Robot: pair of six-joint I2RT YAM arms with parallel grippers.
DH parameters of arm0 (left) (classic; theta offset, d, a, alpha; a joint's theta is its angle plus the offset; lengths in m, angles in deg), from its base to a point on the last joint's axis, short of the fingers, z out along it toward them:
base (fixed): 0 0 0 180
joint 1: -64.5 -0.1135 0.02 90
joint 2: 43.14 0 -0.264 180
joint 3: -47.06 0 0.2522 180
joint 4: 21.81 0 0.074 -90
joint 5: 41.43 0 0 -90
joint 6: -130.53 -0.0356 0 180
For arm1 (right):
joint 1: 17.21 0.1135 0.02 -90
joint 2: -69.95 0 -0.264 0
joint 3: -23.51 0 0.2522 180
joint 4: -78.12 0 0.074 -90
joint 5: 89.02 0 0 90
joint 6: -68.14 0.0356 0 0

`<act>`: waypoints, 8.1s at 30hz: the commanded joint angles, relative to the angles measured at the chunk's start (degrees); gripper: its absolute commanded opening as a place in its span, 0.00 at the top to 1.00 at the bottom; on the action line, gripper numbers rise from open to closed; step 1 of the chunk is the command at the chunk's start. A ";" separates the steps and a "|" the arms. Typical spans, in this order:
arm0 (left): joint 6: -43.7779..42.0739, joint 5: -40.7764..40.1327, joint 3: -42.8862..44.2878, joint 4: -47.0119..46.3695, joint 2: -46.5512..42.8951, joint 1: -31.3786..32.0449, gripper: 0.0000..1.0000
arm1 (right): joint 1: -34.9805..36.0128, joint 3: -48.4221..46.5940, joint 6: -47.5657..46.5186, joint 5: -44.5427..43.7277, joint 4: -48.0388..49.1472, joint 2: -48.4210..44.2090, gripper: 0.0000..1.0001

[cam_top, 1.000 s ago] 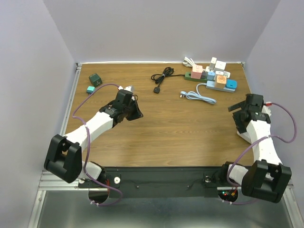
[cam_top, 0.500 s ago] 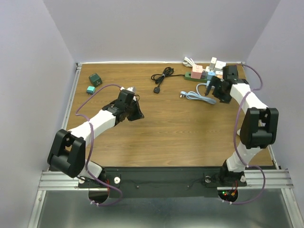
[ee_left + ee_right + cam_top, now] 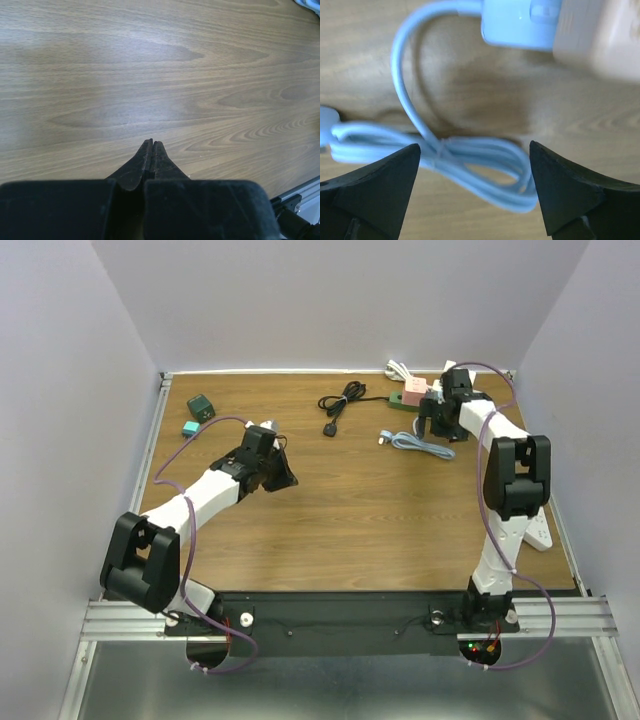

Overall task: Pull the plug off the socket
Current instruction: Move the socket to the center of the board, then remove the plug from the socket.

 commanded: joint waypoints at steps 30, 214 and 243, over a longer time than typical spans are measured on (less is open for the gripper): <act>-3.93 0.13 0.21 6.21 -12.82 -9.99 1.00 | 40.85 7.49 23.08 17.49 8.62 -0.28 1.00; 9.60 19.64 10.32 -11.19 9.23 -11.50 1.00 | 46.32 -1.39 -1.59 -9.23 -24.51 8.43 0.99; 9.61 13.05 22.16 -17.26 14.74 -29.68 1.00 | 46.32 0.45 7.02 -0.35 -20.73 8.53 1.00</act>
